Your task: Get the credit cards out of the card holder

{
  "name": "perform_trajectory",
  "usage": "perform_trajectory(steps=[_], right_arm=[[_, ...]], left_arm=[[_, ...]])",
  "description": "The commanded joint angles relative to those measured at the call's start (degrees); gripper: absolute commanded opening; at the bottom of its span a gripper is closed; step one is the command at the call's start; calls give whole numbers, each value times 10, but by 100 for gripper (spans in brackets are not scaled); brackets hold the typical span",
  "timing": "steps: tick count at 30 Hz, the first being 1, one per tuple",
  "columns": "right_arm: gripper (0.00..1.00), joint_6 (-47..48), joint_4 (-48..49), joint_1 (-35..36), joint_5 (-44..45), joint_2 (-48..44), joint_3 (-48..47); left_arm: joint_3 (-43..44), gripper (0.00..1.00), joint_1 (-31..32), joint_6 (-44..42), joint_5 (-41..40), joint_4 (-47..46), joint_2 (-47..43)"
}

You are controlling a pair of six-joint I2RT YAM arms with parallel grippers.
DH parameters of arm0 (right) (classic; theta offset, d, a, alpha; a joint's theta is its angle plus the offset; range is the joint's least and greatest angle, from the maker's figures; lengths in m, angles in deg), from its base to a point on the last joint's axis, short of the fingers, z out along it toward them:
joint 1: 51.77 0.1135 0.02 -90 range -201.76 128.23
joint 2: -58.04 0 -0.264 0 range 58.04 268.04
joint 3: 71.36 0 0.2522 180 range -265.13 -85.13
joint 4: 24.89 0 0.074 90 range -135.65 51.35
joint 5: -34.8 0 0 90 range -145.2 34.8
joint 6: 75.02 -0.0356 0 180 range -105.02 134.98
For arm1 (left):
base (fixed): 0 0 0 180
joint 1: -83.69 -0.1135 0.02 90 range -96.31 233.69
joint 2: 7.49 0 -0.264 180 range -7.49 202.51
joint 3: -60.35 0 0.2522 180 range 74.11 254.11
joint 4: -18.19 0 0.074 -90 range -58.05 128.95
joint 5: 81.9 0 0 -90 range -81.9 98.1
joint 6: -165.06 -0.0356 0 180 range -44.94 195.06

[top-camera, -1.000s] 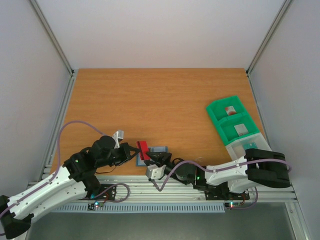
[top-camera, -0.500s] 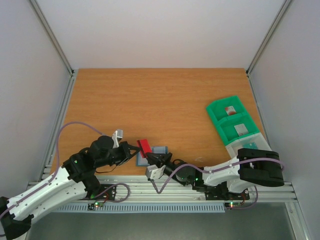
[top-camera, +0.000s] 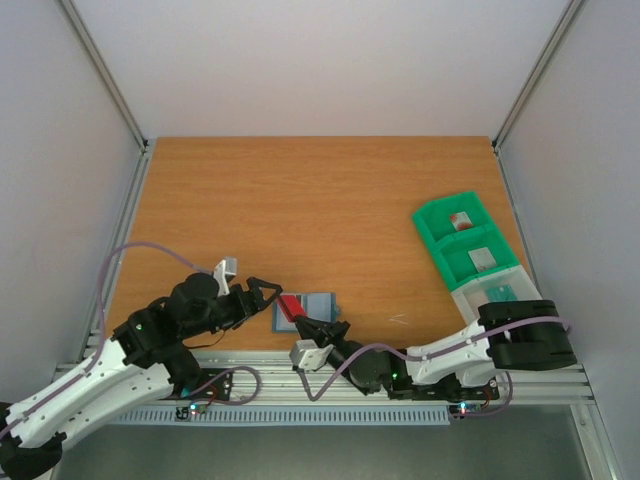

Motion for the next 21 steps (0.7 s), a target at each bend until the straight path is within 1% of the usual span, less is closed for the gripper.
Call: perform_trajectory(steps=[1,3,5,8,10,12,13,15,17,21], right_arm=[[1,-125,-149,33,121,-64,-48],[1,-207,-282,34,101,-119,-65],[1,-302,-419,26,56,-181,-82],[1,-402,-537,3,6,-248,-110],[1,-462,-610,-17,-21,-269,-131],[1,-543,-691,-53,-64,-282,-165],[1,-573,-716,-72,-101,-286,-177],[1,-609,-724,-91,-139,-298,-182],[1,-632,-716,-95,-155,-310,-182],[1,-701,-735,-116,-181,-324,-195]], left_arm=[[66,99,0,-79,-46,64,0],[81,99,0,-116,-40,70,1],[89,99,0,-144,-42,77,4],[86,99,0,-158,-51,80,5],[78,99,0,-166,-52,72,5],[68,99,0,-179,-46,54,8],[63,99,0,-183,-38,42,10],[52,99,0,-192,-14,13,15],[43,99,0,-199,7,-14,21],[23,99,0,-196,44,-67,23]])
